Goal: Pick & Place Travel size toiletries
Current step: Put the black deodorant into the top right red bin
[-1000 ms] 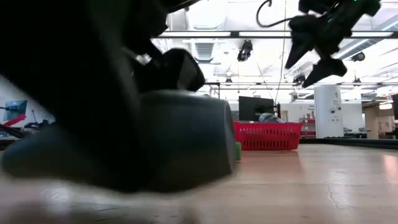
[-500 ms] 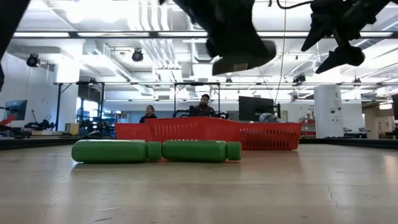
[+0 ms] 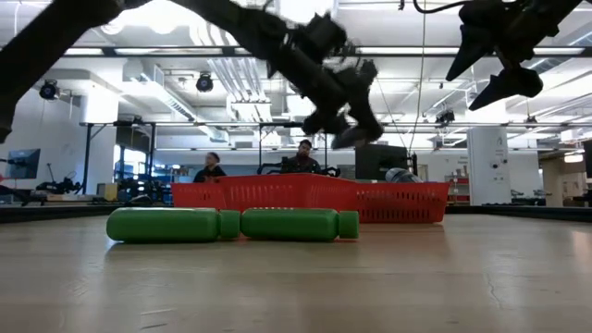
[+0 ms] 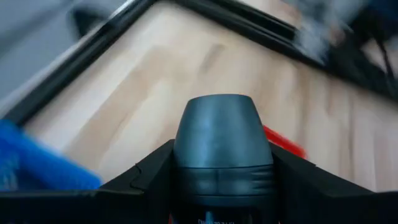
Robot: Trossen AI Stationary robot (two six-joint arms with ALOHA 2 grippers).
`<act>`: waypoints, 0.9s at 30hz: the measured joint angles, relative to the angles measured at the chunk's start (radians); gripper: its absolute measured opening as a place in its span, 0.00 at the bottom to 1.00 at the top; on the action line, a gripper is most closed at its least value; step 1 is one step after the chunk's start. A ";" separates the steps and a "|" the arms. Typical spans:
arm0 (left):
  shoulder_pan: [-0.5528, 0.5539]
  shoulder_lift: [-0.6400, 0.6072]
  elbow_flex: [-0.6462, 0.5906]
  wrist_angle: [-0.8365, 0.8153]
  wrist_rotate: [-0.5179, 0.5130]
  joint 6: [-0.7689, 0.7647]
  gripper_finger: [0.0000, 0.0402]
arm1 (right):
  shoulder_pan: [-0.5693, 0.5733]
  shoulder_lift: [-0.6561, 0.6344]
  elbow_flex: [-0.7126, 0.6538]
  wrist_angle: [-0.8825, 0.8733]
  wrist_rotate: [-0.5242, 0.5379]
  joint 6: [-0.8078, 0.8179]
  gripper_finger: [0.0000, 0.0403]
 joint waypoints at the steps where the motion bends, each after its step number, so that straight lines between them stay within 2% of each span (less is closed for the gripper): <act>1: 0.014 0.016 0.007 0.005 0.016 -0.088 0.52 | -0.001 0.000 0.000 0.001 0.006 0.002 0.95; 3: 0.028 0.046 0.014 0.026 0.039 -0.215 0.52 | -0.002 0.000 0.000 0.005 0.022 0.010 0.95; 9: -0.004 0.109 0.022 0.051 0.028 -0.404 0.52 | -0.003 0.001 -0.001 0.006 0.051 0.041 0.95; 17: -0.035 0.113 0.019 -0.008 -0.094 -0.359 0.53 | -0.003 0.012 -0.002 0.007 0.078 0.059 0.95; 21: -0.031 0.113 0.014 -0.016 -0.121 -0.404 0.53 | -0.002 0.019 -0.002 0.008 0.081 0.063 0.95; 27: -0.034 0.113 0.010 -0.029 -0.137 -0.395 0.55 | -0.002 0.026 -0.002 0.008 0.093 0.064 0.95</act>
